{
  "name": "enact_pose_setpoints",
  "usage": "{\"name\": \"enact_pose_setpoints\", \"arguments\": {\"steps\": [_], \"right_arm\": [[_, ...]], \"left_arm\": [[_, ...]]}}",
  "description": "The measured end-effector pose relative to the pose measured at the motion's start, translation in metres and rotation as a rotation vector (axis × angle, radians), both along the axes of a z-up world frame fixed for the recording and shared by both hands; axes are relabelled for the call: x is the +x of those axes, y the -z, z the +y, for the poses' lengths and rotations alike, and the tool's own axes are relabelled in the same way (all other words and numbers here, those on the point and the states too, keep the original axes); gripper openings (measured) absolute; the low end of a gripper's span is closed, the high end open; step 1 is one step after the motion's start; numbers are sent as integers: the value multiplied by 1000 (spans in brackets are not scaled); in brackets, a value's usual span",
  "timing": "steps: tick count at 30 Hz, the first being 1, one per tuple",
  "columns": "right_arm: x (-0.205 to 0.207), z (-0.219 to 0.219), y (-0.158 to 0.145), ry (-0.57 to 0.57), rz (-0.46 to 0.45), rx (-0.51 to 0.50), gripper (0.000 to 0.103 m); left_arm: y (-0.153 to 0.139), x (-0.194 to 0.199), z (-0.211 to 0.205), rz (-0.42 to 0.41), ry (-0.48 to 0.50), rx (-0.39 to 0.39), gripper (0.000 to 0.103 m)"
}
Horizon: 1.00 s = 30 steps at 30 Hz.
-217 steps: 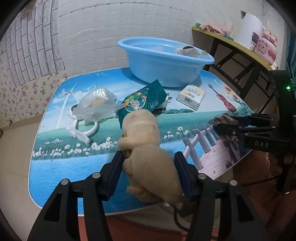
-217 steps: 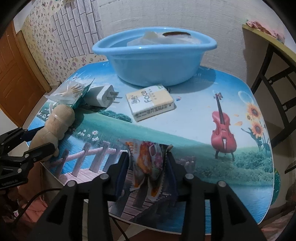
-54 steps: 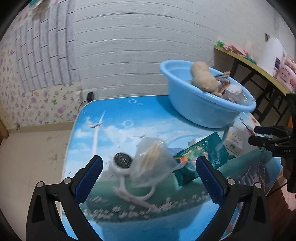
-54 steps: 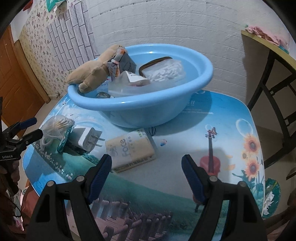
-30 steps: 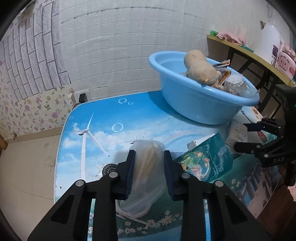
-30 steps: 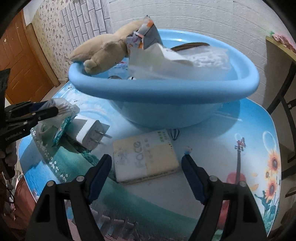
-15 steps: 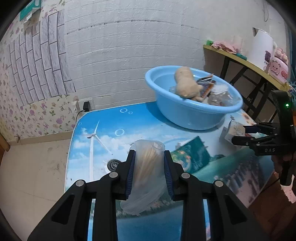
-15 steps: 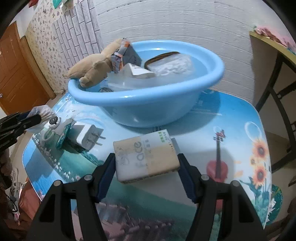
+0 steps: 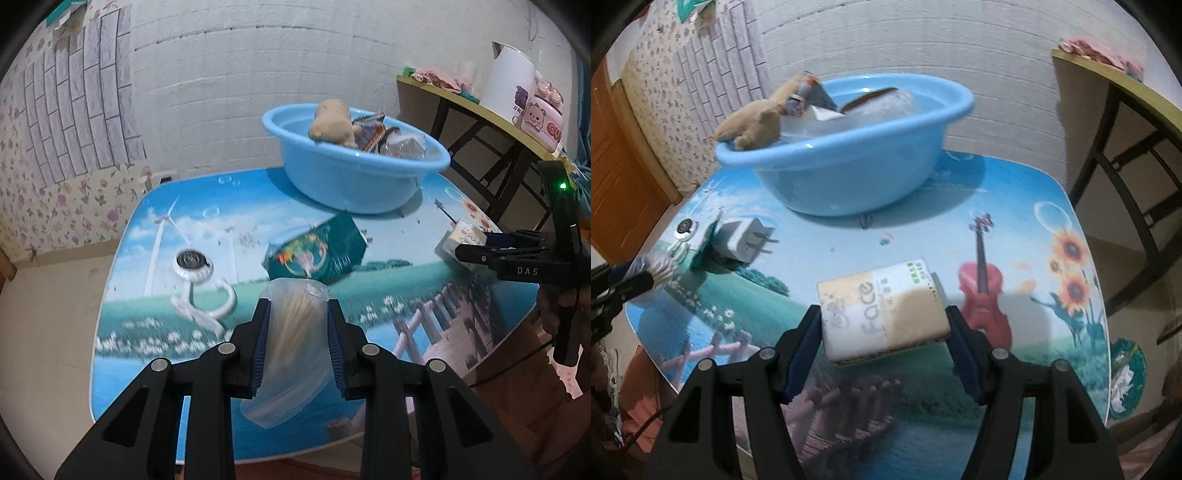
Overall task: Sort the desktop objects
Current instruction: 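Lift the stick bag and tissue pack off the table with both grippers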
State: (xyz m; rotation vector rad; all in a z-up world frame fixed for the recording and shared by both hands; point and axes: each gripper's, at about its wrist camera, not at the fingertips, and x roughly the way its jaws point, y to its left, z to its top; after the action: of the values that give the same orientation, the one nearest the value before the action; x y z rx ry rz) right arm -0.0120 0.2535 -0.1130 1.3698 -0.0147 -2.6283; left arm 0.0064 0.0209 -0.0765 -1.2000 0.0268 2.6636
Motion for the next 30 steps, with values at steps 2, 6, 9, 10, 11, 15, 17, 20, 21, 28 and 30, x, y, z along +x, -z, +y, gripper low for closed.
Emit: {"name": "enact_pose_setpoints", "arguments": {"steps": [2,6,9,10,11,15,17,20,21,28,30], "right_arm": [[2,0,3,15,-9,9,65],[5,-1,7,14,-13,27,65],[6,-4,7,1,-9,33,65],[7,-5,8,-2,-9,39,65],[7,-5,8,-5,-8,45,65],[6,-5,11,-6,-15,48,65],[6,-4,11,-7,-13,43,65],[6,-4,11,-8,-13,42,66],[6,-4,11,-10,-13,44,66],[6,-7,11,-26,-10,68,68],[6,-7,13,-27,-10,74,69]], "left_arm": [[4,2,1,-10,-14,-2,28],[14,0,1,-35,-41,-4,28],[19,-1,1,-39,-48,-4,28],[19,-1,2,-39,-48,-9,29],[20,-1,3,-39,-47,-14,30],[22,-2,5,-37,-44,-27,33],[23,-2,5,-40,-43,-26,38],[27,-4,7,-59,-34,-22,56],[28,-4,8,-59,-32,-26,57],[32,-6,9,-62,-38,-31,67],[33,-7,7,-66,-49,-34,70]]}}
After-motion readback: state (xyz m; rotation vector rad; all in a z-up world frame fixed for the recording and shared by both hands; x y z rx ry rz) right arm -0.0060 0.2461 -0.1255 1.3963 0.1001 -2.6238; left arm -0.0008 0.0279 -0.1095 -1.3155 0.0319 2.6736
